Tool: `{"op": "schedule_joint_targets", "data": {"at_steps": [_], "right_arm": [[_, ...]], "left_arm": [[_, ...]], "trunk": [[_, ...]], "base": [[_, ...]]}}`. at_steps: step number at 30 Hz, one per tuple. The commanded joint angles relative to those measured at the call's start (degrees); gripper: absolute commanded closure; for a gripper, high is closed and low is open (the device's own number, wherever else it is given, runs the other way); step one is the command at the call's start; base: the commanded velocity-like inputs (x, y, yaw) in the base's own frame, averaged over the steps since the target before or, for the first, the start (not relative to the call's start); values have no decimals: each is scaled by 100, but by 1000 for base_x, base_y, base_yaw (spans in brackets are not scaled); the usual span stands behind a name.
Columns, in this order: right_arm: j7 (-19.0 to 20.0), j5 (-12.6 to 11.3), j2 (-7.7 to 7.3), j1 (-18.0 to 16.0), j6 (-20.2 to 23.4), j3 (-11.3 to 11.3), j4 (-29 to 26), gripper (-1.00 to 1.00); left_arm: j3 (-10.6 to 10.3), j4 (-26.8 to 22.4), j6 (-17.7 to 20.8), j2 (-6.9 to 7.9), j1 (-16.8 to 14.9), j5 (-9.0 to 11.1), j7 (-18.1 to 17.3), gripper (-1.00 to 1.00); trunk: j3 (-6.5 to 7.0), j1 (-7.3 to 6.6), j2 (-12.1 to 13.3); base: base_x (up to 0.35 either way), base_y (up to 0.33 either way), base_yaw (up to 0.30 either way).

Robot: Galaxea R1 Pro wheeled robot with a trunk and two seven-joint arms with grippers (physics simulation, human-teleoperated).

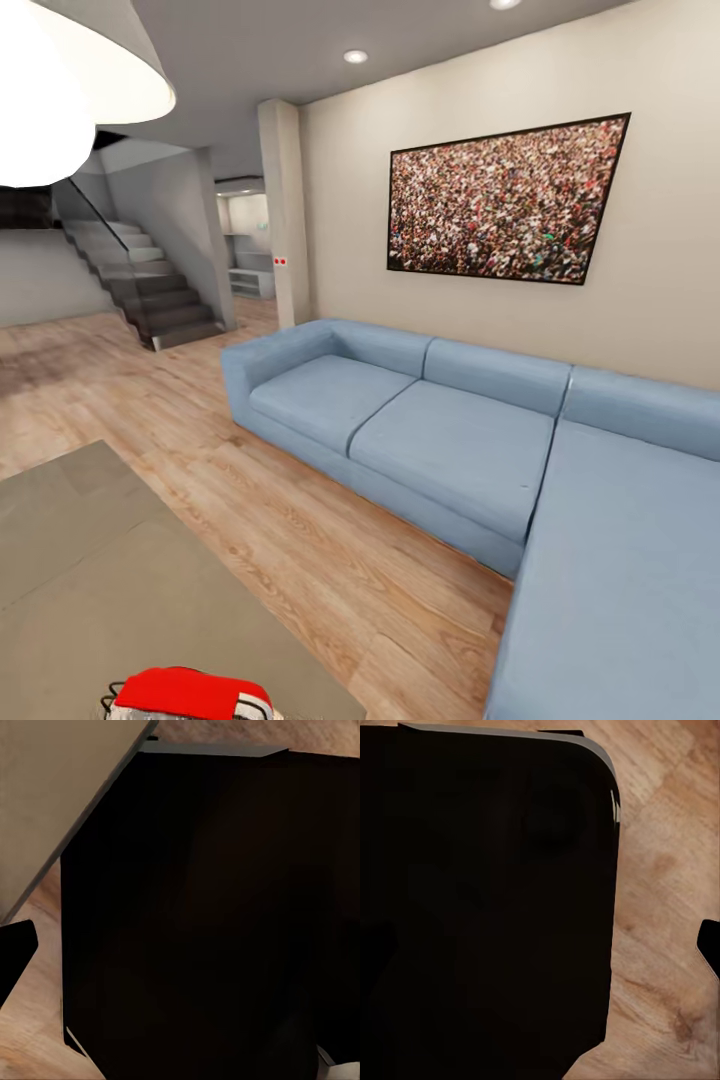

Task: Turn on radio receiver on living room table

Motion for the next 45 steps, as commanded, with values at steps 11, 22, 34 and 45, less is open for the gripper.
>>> {"op": "schedule_joint_targets", "data": {"at_steps": [11,22,34,45], "right_arm": [[0,0,0,0,0,0,-3,-100],[0,0,0,0,-1,0,-1,-100],[0,0,0,0,0,0,-2,-100],[0,0,0,0,-1,4,-1,-100]], "left_arm": [[0,0,0,0,0,-1,0,-100],[0,2,0,0,0,2,0,-100],[0,1,0,0,0,2,0,-100],[0,-1,0,0,0,2,0,-100]], "trunk": [[0,0,0],[0,0,0],[0,0,0],[0,0,0]], "base": [[0,0,271],[0,0,271],[0,0,271],[0,0,271]]}}
